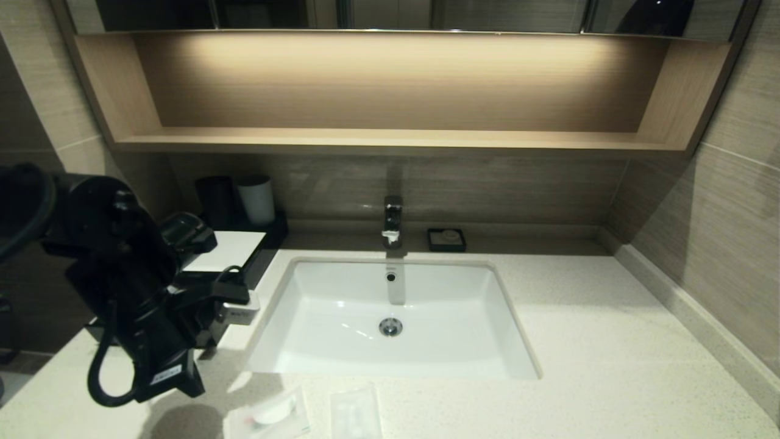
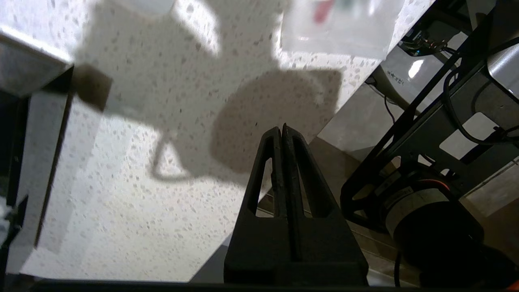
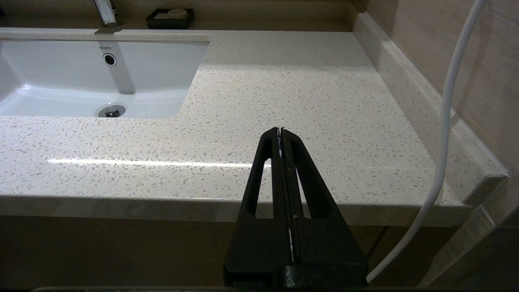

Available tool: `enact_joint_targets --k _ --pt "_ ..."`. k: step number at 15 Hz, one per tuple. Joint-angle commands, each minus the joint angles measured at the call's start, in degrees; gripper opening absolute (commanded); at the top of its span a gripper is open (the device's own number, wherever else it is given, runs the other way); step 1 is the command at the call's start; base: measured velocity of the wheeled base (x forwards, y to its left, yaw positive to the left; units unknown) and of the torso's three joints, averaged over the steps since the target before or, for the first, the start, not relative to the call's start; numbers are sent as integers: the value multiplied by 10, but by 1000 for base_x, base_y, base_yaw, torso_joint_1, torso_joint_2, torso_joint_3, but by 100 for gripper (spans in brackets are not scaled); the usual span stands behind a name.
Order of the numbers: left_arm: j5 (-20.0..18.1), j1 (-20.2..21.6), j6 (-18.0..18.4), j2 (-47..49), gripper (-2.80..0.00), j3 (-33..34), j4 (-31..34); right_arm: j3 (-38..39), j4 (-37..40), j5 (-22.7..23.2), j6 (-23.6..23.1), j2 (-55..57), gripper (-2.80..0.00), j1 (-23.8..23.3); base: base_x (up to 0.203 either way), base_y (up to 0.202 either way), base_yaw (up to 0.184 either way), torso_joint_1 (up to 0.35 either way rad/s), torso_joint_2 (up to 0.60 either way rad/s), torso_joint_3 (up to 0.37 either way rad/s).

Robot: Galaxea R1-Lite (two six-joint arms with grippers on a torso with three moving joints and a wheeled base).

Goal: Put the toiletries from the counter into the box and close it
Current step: Pick up the bathroom toiletry

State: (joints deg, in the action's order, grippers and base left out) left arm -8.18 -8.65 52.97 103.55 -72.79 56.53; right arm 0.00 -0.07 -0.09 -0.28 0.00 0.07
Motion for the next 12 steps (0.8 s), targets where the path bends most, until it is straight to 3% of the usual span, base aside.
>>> enact_joint_targets --k 1,4,8,12 --pt "-2 38 2 -20 -280 1 11 1 0 0 -1 -1 -280 0 0 0 0 0 0 0" --pt "-35 53 -6 -25 -280 2 9 1 0 0 0 -1 -280 0 0 0 0 0 0 0" --pt "-52 29 -9 -6 -280 -5 -29 1 0 0 0 0 -280 0 0 0 0 0 0 0" --pt "-52 -31 -5 12 -280 8 -77 1 0 0 0 -1 -280 0 0 0 0 0 0 0"
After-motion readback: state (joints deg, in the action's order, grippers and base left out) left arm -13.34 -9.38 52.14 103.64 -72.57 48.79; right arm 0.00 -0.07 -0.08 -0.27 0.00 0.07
